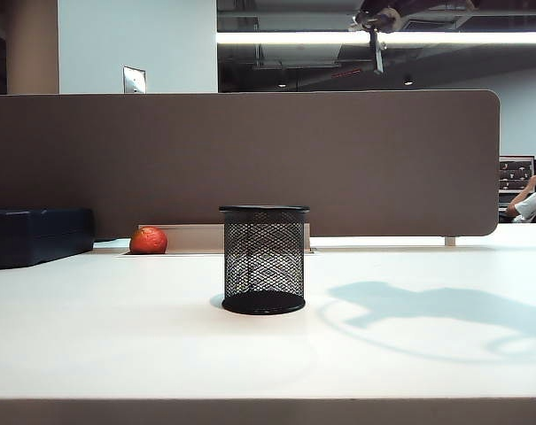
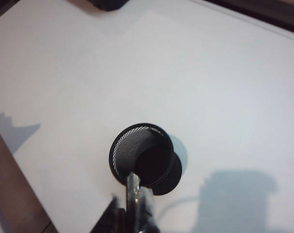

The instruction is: Pick up a bunch of keys from the table, then put them into the black basket.

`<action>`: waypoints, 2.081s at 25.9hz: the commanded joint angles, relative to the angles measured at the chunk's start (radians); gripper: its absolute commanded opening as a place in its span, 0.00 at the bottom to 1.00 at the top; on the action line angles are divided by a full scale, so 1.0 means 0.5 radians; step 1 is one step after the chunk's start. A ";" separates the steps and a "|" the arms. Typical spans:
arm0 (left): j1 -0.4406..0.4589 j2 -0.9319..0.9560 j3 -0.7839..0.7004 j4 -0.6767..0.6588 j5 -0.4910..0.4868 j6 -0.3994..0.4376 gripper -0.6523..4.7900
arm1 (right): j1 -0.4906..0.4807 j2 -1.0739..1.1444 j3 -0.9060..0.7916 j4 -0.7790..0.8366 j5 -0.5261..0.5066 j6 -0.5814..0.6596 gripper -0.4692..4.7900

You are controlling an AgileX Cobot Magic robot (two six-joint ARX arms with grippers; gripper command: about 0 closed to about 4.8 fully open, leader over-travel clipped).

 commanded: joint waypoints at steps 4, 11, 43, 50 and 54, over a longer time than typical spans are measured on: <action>0.000 0.001 0.008 0.013 0.106 -0.006 0.11 | 0.003 -0.024 -0.021 0.084 -0.116 0.046 0.08; 0.000 0.001 0.008 -0.069 0.208 -0.006 0.11 | 0.005 -0.004 -0.063 0.230 -0.254 0.107 0.08; 0.001 0.001 0.008 -0.113 0.207 -0.006 0.11 | 0.277 0.449 -0.419 1.003 -0.369 0.370 0.08; 0.000 0.001 0.008 -0.113 0.206 -0.006 0.11 | 0.278 0.589 -0.419 1.061 -0.364 0.414 0.08; 0.001 0.001 0.008 -0.113 0.207 -0.006 0.11 | 0.278 0.641 -0.419 1.073 -0.349 0.414 0.08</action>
